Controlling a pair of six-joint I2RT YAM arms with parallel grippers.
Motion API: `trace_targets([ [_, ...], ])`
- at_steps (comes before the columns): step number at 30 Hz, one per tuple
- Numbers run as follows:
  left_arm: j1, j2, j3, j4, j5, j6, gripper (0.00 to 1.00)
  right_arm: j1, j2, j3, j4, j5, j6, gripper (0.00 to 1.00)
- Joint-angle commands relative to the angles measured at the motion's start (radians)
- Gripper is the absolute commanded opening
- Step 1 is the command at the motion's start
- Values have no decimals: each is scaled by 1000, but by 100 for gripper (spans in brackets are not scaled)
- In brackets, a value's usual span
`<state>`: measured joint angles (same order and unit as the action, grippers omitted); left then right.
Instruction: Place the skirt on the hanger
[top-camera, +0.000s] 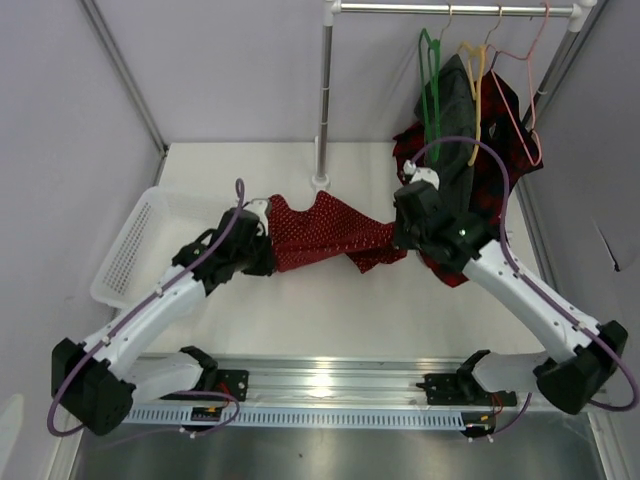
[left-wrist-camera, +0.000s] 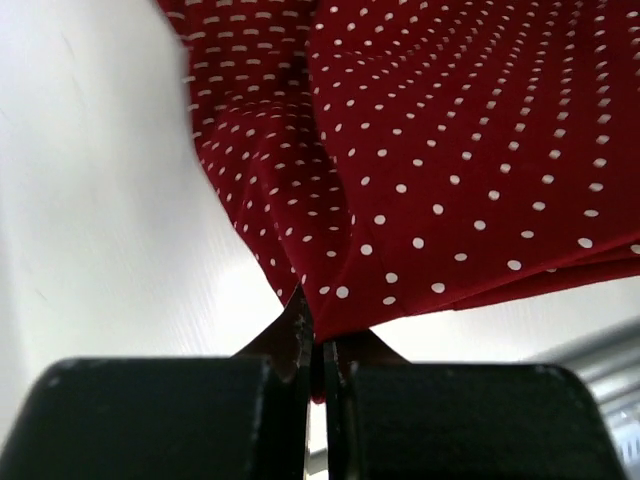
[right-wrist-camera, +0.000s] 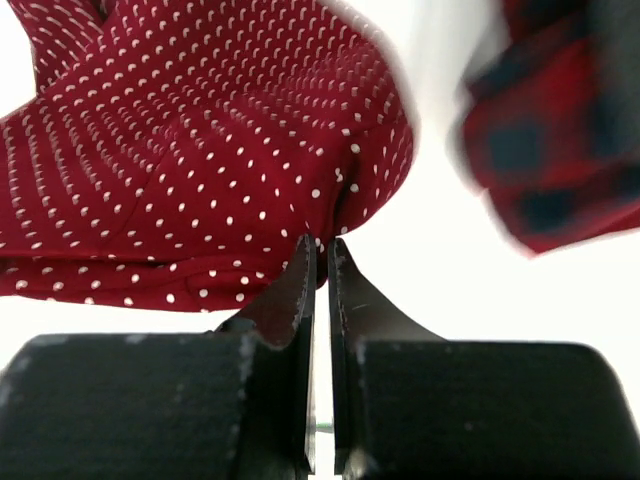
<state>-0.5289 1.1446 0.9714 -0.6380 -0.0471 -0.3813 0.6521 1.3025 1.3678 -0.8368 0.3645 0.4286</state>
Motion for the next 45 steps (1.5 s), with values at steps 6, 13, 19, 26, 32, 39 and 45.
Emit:
trace_targets([
  [6,-3,-200,-186,98,21,-122,0,87,-200,-224,53,50,136,0],
  [13,114,154,441,69,30,5,0,-115,82,185,179,-70,-137,0],
  [19,197,522,1164,-133,102,110,0,-221,403,825,58,-130,-208,0],
  [26,237,557,1228,-125,101,157,0,-252,399,848,129,-153,-222,0],
  [32,234,284,561,99,151,62,0,-249,160,267,278,-160,-150,0],
  [39,114,129,-46,230,205,-40,0,-189,-77,-348,356,-173,74,0],
  [45,-34,107,-325,356,184,-177,9,-100,-212,-692,400,-164,272,15],
])
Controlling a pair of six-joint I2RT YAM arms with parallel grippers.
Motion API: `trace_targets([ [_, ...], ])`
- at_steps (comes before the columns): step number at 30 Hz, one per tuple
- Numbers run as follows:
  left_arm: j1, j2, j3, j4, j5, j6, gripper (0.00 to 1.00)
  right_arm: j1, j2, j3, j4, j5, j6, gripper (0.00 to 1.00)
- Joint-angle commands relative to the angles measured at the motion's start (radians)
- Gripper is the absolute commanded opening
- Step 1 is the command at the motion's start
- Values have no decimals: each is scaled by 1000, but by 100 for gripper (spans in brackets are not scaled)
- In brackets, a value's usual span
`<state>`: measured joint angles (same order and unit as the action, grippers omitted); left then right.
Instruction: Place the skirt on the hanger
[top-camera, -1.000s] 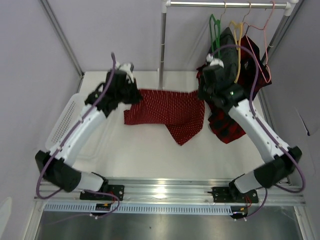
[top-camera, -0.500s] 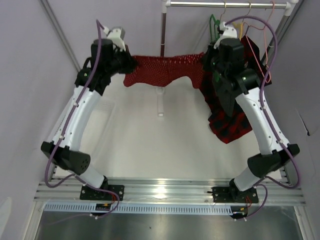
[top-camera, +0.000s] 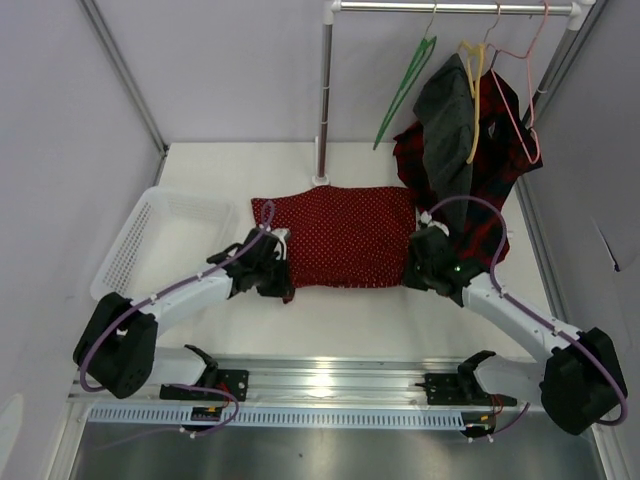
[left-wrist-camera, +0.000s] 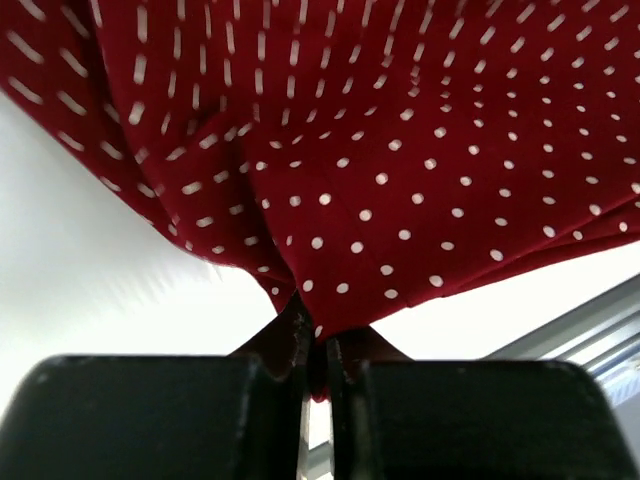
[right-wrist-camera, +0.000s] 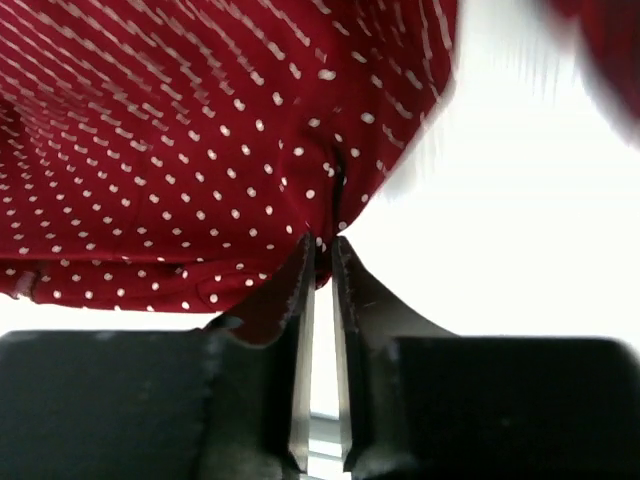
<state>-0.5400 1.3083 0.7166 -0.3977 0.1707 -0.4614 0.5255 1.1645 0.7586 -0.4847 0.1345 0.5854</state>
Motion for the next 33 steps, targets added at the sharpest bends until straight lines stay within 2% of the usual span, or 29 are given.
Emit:
trace_targets([
  [1,-32,-70,-81,117,-37,-109,11,39,-90,-109,54,53,131,23],
  [2,-38,-79,-101,114,-52,-109,14,53,-109,-131,54,48,155,29],
  [3,-40,-92,-114,97,-59,-106,23,89,-144,-143,41,56,166,40],
  [5,-41,-127,-118,71,-83,-97,36,129,-190,-163,-17,106,198,52],
  [6,-40,-142,-120,50,-86,-94,44,149,-240,-165,-34,111,208,61],
  [9,-40,-208,-114,31,-77,-89,56,154,-310,-142,-107,134,212,69],
  [12,-40,-271,-88,4,-41,-71,61,154,-370,-73,-166,148,199,70],
  [17,-41,-337,-5,-104,-30,-31,62,157,-347,69,-195,172,133,73],
  [20,-41,-366,30,-150,-50,-28,61,157,-283,226,-202,218,59,76],
  [22,-40,-388,41,-158,-56,-28,62,151,-235,388,-203,279,-17,78],
  [26,-41,-403,56,-158,-46,-29,61,50,-33,698,-178,254,-129,80],
  [31,-41,-411,72,-159,-39,-23,61,27,223,1148,-152,302,-249,85],
  [33,-41,-412,87,-164,-31,-19,61,5,344,1255,-135,323,-297,88],
])
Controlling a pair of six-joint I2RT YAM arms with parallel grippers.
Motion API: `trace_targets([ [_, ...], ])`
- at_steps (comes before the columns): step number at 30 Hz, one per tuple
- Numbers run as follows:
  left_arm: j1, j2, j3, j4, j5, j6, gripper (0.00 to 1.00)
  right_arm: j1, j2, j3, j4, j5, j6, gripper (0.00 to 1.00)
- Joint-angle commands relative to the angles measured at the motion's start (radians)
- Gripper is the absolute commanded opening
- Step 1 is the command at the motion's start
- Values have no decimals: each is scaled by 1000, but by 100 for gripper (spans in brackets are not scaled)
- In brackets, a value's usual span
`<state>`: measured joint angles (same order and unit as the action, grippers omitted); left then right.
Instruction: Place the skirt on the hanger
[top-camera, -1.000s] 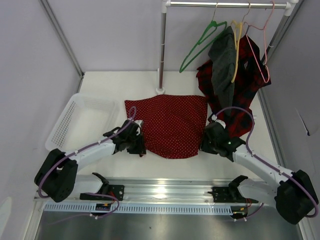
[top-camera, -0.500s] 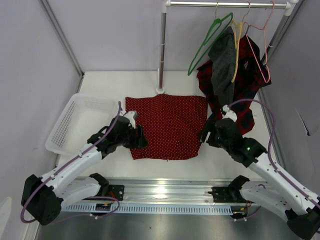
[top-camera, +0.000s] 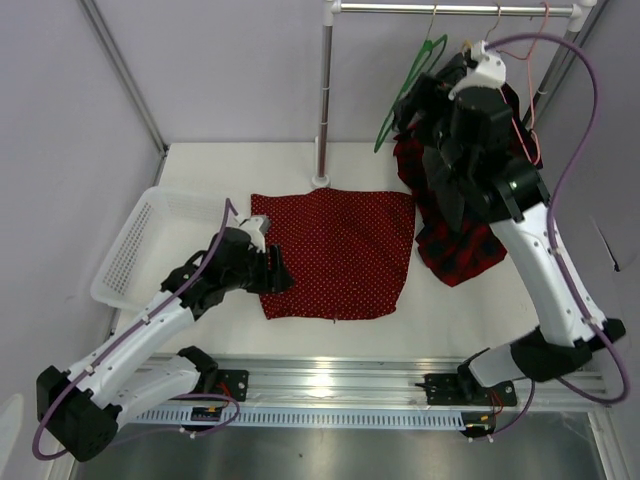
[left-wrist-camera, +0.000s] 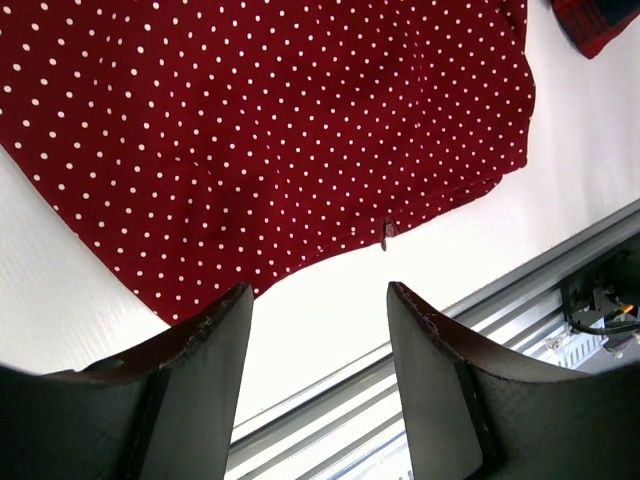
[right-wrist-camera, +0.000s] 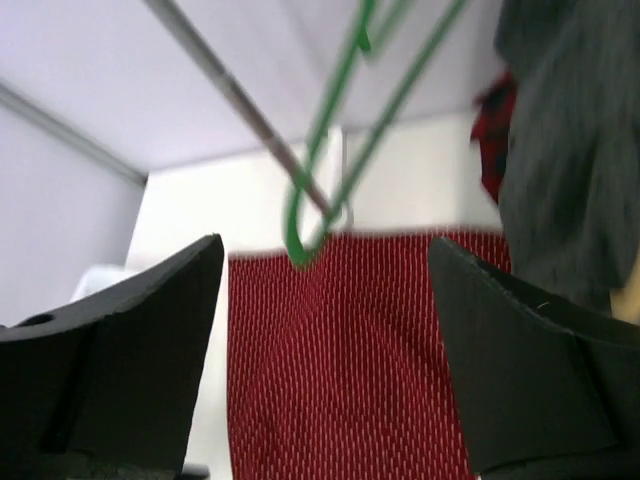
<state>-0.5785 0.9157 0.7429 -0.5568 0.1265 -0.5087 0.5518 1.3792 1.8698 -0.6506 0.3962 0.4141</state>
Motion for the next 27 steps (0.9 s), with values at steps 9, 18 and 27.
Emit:
trace_targets([
  [9,-3,-37,122,-46,7,59,61,-98,590,750,-61,130,-196,92],
  [18,-1,-67,128,-74,-2,82,61,-194,661,686,37,90,-204,65],
  [27,-3,-78,84,-54,7,76,60,-193,638,681,92,101,-297,59],
])
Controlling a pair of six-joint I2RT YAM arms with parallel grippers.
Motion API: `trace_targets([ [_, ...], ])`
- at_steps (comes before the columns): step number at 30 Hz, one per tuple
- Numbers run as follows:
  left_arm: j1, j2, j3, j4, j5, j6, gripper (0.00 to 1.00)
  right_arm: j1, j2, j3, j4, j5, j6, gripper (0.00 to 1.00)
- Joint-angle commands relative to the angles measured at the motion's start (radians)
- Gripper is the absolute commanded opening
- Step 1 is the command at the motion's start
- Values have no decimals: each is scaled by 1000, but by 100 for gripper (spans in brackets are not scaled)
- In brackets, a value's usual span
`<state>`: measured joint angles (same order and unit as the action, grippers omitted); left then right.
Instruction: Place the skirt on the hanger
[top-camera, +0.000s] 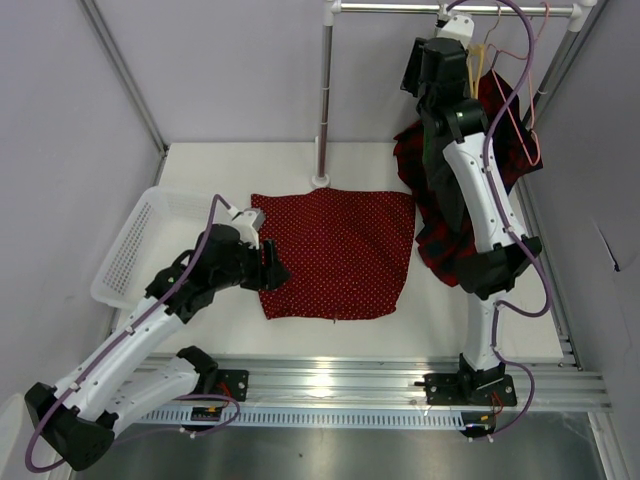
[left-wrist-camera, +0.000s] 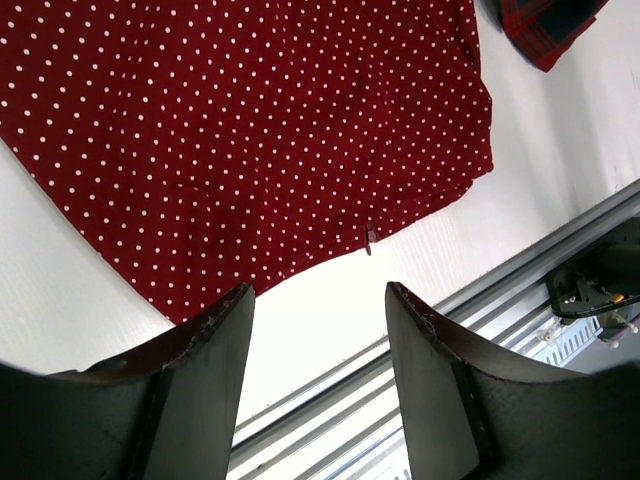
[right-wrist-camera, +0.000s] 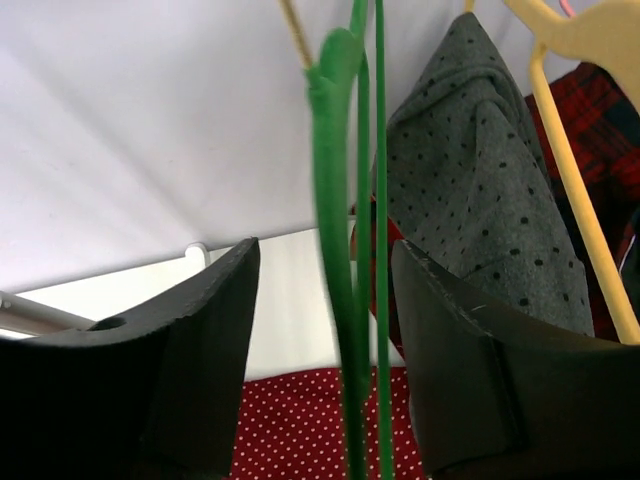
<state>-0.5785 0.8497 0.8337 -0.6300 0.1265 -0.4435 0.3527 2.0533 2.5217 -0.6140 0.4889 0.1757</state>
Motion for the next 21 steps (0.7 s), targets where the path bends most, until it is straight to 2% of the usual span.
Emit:
trace_targets([
  [1,-1,-12,-10,26,10,9,60,5,-39,28,59,11,-68,58],
  [5,-3,-6,-8,29,15,11,60,-7,-48,5,71,11,-84,40],
  [10,-1,-14,-5,19,9,14,60,-20,-56,6,83,-7,-93,22],
  [13,-1,-17,-11,21,10,12,59,-26,-64,8,89,-22,-94,3],
  [14,-1,-17,-12,21,10,12,59,-26,-68,9,89,-30,-94,0],
  [21,-1,-26,-18,19,10,8,59,-26,-146,-27,20,-72,-87,0],
])
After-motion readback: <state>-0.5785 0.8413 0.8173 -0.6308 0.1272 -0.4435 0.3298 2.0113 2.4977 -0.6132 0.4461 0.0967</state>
